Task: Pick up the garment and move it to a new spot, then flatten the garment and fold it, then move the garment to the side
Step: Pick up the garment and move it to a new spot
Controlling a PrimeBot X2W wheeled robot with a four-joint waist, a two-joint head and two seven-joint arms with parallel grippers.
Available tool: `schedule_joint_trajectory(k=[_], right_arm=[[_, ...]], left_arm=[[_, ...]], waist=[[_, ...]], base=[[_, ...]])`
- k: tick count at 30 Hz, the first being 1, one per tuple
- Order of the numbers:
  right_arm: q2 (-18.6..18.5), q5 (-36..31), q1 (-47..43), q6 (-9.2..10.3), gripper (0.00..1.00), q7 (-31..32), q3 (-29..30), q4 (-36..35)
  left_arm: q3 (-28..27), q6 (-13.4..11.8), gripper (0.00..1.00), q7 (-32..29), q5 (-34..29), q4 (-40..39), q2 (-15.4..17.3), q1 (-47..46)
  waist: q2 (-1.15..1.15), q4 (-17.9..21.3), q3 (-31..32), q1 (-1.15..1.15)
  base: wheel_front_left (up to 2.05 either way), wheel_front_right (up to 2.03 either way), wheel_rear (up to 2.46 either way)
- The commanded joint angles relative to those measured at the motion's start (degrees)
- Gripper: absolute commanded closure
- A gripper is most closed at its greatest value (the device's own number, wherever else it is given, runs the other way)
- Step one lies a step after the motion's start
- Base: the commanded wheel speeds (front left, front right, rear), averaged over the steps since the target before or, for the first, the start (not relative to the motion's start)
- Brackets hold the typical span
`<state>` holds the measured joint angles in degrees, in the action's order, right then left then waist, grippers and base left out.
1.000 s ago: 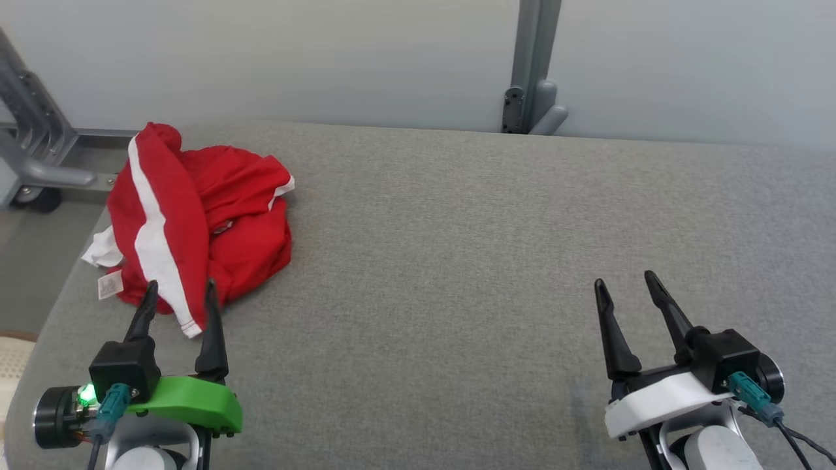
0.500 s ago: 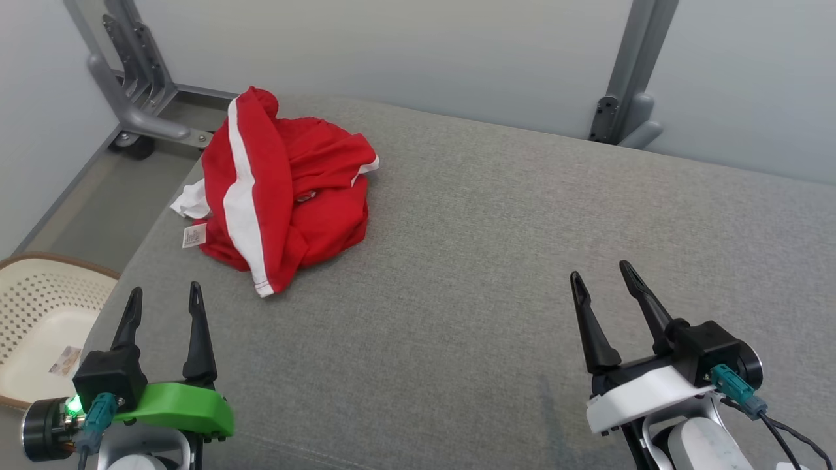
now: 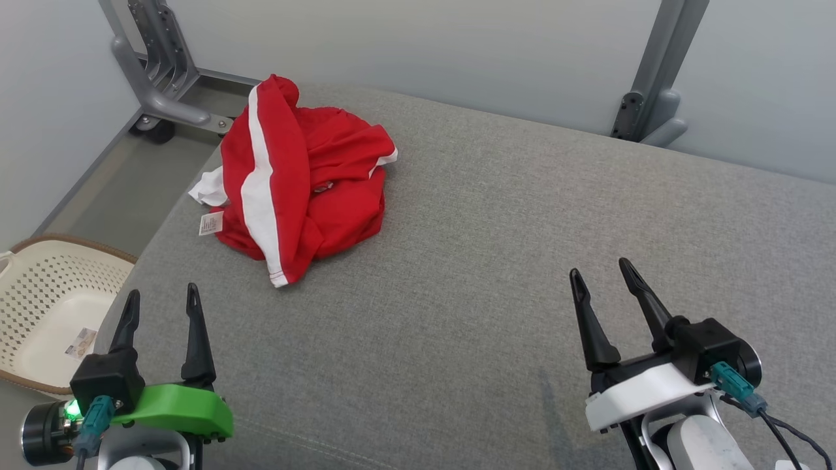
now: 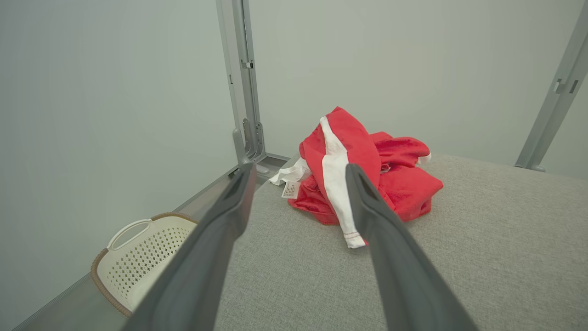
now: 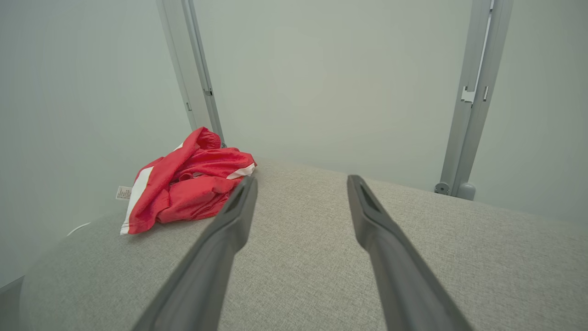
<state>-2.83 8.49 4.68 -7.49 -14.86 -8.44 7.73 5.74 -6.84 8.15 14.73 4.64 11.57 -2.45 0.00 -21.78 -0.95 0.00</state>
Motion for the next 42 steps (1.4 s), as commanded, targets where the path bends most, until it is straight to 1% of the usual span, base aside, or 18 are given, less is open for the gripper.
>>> schedule_joint_trajectory(k=[1,7,12,18,22,27,30,34,40,42], right_arm=[[-0.13,0.10,0.28,0.01,0.00,0.08,-0.08,-0.11],[-0.12,-0.32,1.12,0.01,0.00,0.52,-0.28,-0.56],[-0.18,-0.75,2.46,0.00,0.00,1.49,-0.38,-1.80],[-1.26,-1.41,4.57,0.01,0.00,3.12,-0.10,-3.91],[-2.64,-1.96,5.44,0.01,0.00,4.34,1.21,-5.49],[-4.16,-2.30,6.45,0.01,0.00,5.74,1.68,-7.32],[-4.60,-2.34,6.62,0.00,0.00,6.39,2.07,-8.29],[-4.91,-2.32,6.14,0.01,0.00,6.94,2.76,-9.17],[-5.01,-2.34,5.56,0.01,0.00,7.61,3.35,-10.00],[-4.81,-2.33,5.43,0.01,0.00,7.61,3.58,-10.04]], left_arm=[[-0.06,-0.25,0.00,0.29,0.32,0.11,0.15,-0.33],[-0.14,-0.68,0.00,0.74,0.68,0.21,-0.10,-1.14],[-0.78,-0.68,0.00,1.28,1.71,-0.03,-0.43,-3.37],[-1.22,1.36,0.00,-0.10,5.34,3.41,-1.33,-9.20],[-0.95,3.25,0.00,-3.02,8.21,9.71,-2.29,-14.74],[-1.26,5.43,0.00,-5.89,11.15,20.22,-2.52,-20.81],[-1.64,6.75,0.00,-6.07,12.69,26.52,-2.61,-23.74],[-1.83,7.82,0.00,-6.26,13.71,34.02,-2.80,-26.80],[-1.75,9.25,0.00,-3.93,14.29,42.36,-2.58,-30.33],[-1.48,9.31,0.71,-1.75,13.52,43.95,-2.21,-31.26]], waist=[[0.00,0.14,-0.22,0.00],[0.00,0.80,-1.38,0.00],[0.00,2.50,-4.47,0.00],[0.00,5.30,-10.28,0.00],[0.00,5.95,-14.28,0.00],[0.00,7.06,-17.85,0.00],[0.00,7.50,-19.27,0.00],[0.00,7.53,-20.13,0.00],[0.00,7.44,-20.54,0.00],[0.00,7.40,-20.36,0.00]], base=[[0.00,0.00,0.00],[0.00,0.00,0.00],[0.00,0.00,0.00],[0.00,0.00,0.00],[0.00,0.00,0.00],[0.00,0.00,0.00],[0.00,0.00,0.00],[0.00,0.00,0.00],[0.00,0.00,0.00],[0.00,0.00,0.00]])
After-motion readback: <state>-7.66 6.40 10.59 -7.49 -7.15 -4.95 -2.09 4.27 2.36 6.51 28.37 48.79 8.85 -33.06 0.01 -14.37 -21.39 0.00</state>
